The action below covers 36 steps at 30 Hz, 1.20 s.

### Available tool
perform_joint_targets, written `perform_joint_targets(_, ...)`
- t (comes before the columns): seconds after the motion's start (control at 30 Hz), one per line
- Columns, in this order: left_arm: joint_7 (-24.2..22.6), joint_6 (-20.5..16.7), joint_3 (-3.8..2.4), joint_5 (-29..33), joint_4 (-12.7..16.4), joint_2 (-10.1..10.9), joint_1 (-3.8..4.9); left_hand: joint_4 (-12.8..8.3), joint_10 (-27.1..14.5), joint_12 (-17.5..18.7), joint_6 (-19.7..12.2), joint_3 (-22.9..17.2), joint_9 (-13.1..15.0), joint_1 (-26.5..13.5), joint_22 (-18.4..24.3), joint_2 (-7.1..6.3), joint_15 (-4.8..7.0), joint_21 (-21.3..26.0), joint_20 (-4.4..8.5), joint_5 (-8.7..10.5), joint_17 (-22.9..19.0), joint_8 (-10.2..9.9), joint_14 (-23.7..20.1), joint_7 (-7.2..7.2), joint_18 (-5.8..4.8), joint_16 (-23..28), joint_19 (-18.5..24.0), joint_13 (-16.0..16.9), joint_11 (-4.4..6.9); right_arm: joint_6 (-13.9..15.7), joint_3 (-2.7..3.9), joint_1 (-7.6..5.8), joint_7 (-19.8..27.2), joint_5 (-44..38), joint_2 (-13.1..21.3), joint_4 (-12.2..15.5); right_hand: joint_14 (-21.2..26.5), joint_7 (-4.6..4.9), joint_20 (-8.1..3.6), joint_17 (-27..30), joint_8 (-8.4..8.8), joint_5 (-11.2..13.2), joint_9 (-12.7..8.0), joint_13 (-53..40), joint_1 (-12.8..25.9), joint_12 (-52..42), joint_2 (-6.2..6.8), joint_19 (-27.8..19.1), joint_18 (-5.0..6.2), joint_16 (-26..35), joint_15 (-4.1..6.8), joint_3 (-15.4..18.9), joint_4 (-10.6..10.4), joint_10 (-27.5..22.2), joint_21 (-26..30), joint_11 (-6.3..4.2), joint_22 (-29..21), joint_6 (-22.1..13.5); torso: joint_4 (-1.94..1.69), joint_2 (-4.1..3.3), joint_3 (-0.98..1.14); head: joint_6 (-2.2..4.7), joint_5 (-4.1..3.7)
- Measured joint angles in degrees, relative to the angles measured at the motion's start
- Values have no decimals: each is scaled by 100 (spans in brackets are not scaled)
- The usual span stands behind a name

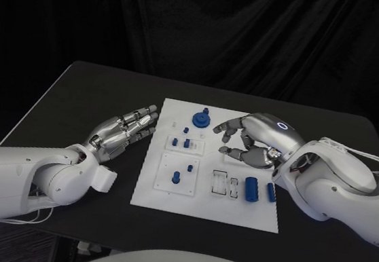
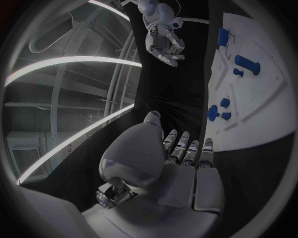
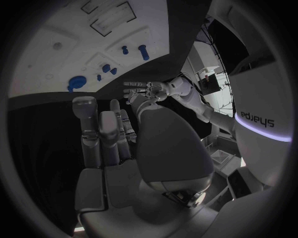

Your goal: Assemble the parts on the task board

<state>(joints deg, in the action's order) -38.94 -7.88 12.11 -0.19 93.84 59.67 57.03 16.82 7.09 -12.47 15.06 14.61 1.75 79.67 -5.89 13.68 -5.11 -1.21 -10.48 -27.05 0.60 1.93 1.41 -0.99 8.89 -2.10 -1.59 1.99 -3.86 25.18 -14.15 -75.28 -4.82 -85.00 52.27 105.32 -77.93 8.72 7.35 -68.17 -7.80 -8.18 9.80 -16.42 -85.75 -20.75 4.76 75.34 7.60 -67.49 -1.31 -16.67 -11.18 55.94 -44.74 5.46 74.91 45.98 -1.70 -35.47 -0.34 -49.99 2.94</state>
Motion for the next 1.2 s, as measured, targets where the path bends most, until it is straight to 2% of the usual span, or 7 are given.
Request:
perform_joint_targets(0.13,0,-118,0,0,181,177,25,4,-347,535,-755,181,-67,-267,84,33,-5,0,18,318,-36,-83,-104,-660,-1,178,20,-61,345,-107,-2,-47,-73,723,427,21,-105,-15,-77,-87,-204,0,67,-378,54,-678,-48,77,-1,-107,105,61,-176,273,-55,-127,0,400,0,0,1,0,-25)
perform_joint_targets(0.3,0,-242,1,-4,310,289,34,-6,-628,834,-1437,253,-156,-446,156,97,-33,0,-61,510,-52,-167,-131,-997,-1,190,53,-104,464,-320,-4,-32,-274,1295,717,25,-143,-157,-172,-94,-564,-72,231,-1538,431,-2366,-95,103,-1,-107,188,234,-439,75,4,-236,0,794,0,3,0,0,-67)
perform_joint_targets(0.5,0,-365,3,-94,345,322,38,-7,-648,827,-1460,285,-164,-463,159,83,-33,0,-80,604,-55,-171,-131,-830,-1,190,51,-103,444,-612,-7,58,-826,1646,975,75,-397,-288,-300,-431,-1224,-195,650,-3966,1505,-4833,-271,345,-1,-488,324,600,-535,885,-454,-373,0,857,1,3,0,0,-185)
perform_joint_targets(0.63,0,-406,3,-172,314,253,38,-7,-636,763,-1435,285,-162,-462,140,83,-45,0,-110,604,-55,-171,-142,-748,-2,190,21,-103,389,-804,-7,99,-1302,1681,1038,118,-602,-374,-377,-675,-1727,-260,1039,-5284,2235,-5808,-328,643,-179,-1078,388,743,-565,1747,-1367,-471,0,771,1,3,0,0,-283)
perform_joint_targets(0.83,0,-403,3,-259,205,136,38,-8,-605,672,-1341,283,-142,-356,119,115,-84,0,-185,417,-55,-171,-139,-596,88,190,13,-93,194,-1088,-4,193,-2015,1530,1082,147,-607,-585,-500,-678,-2719,-310,1972,-5853,2968,-6749,-158,863,-273,-1691,525,673,-565,2773,-2520,-621,-1,599,4,3,0,0,-384)
perform_joint_targets(0.9,0,-396,3,-280,171,106,38,-31,-605,673,-1341,258,-143,-291,119,112,-84,0,-193,330,-55,-171,-139,-596,89,190,21,-94,194,-1201,-4,249,-2239,1414,1082,147,-607,-615,-500,-678,-2851,-281,2128,-5853,3031,-6843,-95,862,-365,-1755,525,620,-560,2791,-2661,-638,0,569,4,3,1,0,-399)
perform_joint_targets(1.2,0,-349,3,-330,111,63,38,-7,-572,576,-1218,202,-119,-167,101,128,-84,0,-213,124,-53,-147,-139,-433,88,190,0,-81,41,-1553,-7,481,-2800,816,942,129,-606,-654,-582,-677,-3187,-16,2624,-5852,3209,-6910,37,861,-363,-2060,607,470,-565,2810,-3197,-701,-1,488,4,3,1,0,-415)
